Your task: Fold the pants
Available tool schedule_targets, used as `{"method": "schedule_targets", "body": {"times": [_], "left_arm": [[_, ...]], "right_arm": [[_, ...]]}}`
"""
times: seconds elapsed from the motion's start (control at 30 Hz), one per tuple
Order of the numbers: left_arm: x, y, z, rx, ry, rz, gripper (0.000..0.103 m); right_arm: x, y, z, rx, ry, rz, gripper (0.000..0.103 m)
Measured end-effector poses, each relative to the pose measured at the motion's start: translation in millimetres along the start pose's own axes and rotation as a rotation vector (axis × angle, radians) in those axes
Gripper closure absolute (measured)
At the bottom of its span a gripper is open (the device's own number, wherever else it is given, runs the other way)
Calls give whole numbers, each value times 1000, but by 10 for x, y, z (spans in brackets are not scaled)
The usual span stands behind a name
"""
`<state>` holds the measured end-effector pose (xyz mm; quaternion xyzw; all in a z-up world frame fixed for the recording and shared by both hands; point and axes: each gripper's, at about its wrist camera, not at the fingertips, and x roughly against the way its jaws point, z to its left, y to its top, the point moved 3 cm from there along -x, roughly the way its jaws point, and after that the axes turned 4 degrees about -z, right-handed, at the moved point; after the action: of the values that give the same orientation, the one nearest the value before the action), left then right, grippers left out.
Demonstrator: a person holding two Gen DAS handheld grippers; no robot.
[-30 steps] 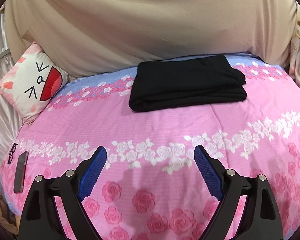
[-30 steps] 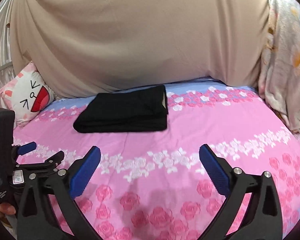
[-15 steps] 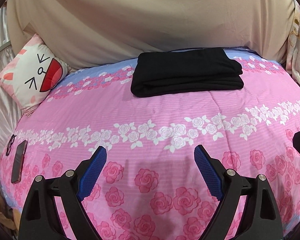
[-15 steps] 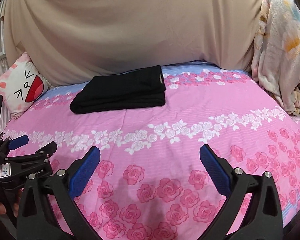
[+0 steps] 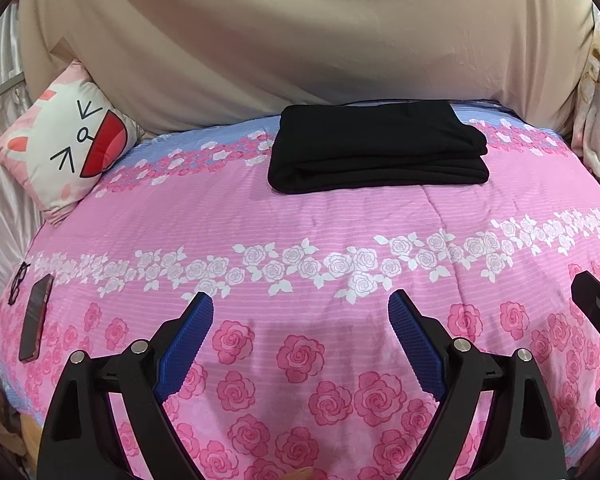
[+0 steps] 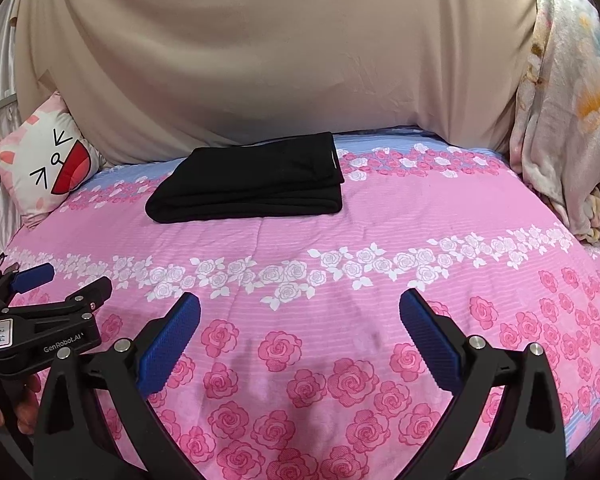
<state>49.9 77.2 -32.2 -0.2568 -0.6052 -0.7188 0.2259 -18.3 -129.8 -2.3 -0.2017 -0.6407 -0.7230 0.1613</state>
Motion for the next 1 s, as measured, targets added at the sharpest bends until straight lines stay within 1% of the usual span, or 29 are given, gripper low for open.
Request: {"method": "schedule_targets", "body": {"times": [1.0], "left_arm": [[-54,-60,66,6,8,12,16]], "right_arm": [[-35,-43,106,7,3,12,5]]}}
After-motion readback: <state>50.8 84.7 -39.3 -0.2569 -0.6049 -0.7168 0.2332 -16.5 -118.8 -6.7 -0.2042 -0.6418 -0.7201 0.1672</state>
